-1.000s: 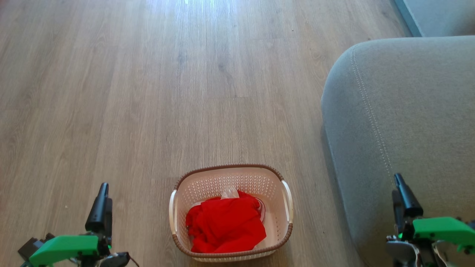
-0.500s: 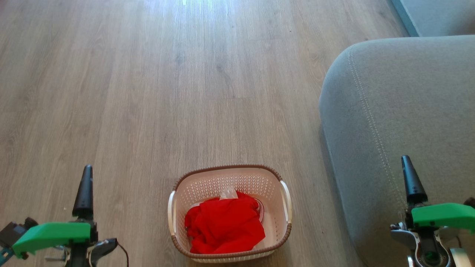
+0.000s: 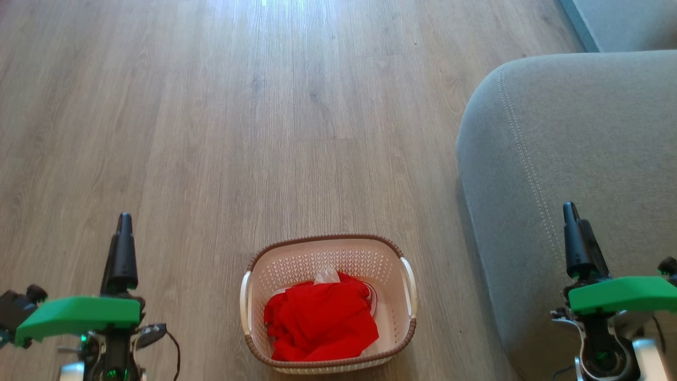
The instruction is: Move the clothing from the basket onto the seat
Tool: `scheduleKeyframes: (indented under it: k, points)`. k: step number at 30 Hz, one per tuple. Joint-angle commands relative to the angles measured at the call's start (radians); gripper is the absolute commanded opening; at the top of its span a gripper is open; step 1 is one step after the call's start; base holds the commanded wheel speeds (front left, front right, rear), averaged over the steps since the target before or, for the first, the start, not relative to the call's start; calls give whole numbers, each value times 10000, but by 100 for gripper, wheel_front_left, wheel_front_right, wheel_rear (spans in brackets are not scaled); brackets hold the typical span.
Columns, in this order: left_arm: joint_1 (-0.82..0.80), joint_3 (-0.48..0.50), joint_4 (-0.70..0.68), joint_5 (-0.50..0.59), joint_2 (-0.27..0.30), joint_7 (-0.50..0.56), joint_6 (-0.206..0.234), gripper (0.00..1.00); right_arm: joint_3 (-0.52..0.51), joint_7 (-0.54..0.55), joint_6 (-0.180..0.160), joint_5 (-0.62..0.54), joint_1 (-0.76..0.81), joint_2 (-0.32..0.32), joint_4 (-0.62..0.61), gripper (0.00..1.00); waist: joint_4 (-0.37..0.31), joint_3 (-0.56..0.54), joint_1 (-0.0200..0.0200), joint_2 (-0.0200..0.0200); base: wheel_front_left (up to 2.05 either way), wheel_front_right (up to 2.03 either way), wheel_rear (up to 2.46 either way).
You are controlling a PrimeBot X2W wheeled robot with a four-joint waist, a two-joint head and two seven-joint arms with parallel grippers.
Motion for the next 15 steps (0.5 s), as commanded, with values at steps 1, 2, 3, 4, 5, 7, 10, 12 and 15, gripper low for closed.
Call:
scheduleKeyframes:
  k: [1,2,3,4,5,7,10,12,15]
  points:
    - [-607,104,-551,302,97,-142,72,100,138,-149,5,-361,-666,-94,-504,100,4,1,0,0,0,0,0]
    - [-612,71,-652,450,98,-171,130,100,183,-178,5,-536,-680,-95,-554,100,6,4,0,0,0,0,0]
    - [-617,37,-749,601,99,-200,189,100,241,-207,5,-723,-693,-95,-598,100,8,8,0,0,0,0,0]
    - [-627,0,-860,787,100,-229,242,100,301,-237,5,-935,-706,-96,-646,100,9,15,0,0,0,0,0]
    - [-640,-46,-979,1004,101,-258,294,100,349,-266,5,-1128,-722,-97,-693,100,9,24,0,0,0,0,0]
    - [-663,-179,-1203,1403,103,-317,439,100,419,-325,5,-1478,-756,-98,-792,100,11,43,0,0,0,0,0]
    - [-668,-484,-1440,1873,106,-405,581,100,536,-414,5,-1969,-780,-100,-896,100,16,59,0,0,0,0,0]
    - [-669,-673,-1597,2284,108,-463,655,100,652,-474,5,-2298,-778,-102,-898,100,15,56,0,0,0,0,0]
    - [-676,-914,-1800,2831,111,-550,838,100,858,-562,5,-2888,-806,-104,-935,100,10,44,0,0,0,0,0]
